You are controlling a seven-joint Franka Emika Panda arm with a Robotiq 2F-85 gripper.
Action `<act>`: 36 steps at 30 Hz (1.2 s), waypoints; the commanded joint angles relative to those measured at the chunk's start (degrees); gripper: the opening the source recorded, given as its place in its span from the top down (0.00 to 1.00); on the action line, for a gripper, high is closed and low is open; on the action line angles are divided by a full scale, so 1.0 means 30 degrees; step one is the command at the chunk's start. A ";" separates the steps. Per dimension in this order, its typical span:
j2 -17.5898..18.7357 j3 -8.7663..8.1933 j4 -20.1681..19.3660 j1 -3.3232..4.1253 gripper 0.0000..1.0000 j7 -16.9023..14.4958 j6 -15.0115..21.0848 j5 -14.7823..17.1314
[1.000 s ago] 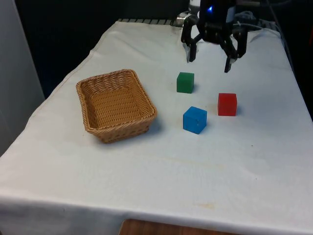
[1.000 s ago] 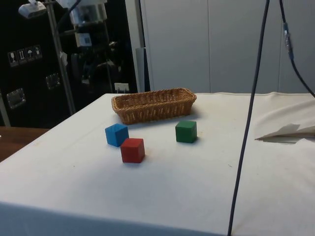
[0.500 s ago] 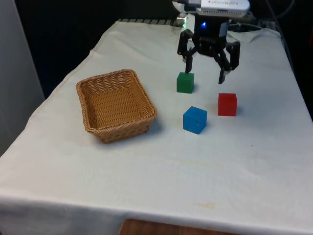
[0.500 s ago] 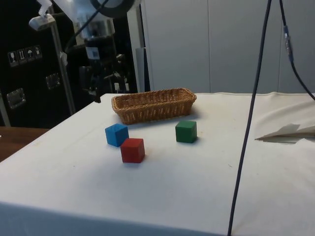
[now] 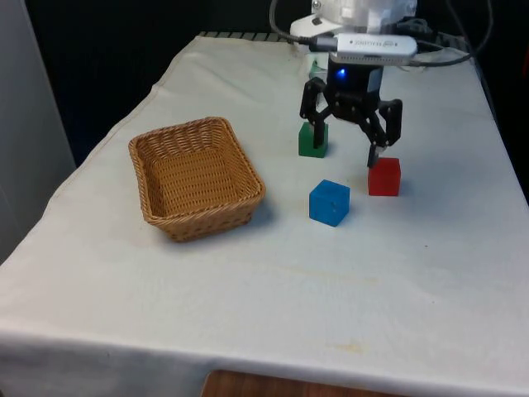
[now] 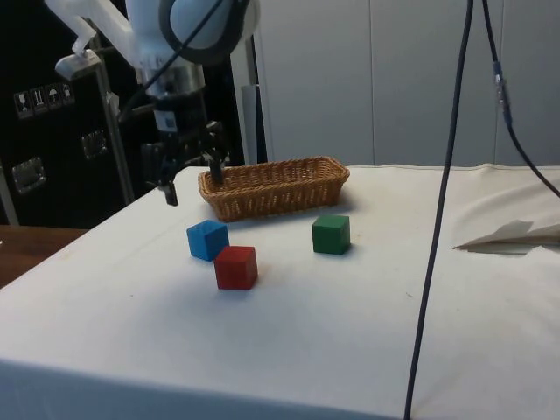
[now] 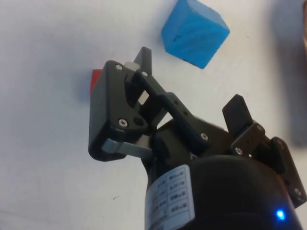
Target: Pick up the blue cube and place it into the basket.
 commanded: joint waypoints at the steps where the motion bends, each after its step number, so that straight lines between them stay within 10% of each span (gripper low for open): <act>1: 0.0095 -0.0019 -0.0038 0.0019 0.00 0.0076 0.0229 0.0000; 36: 0.1891 -0.0191 -0.0497 -0.0134 0.00 0.0153 0.2750 -0.0057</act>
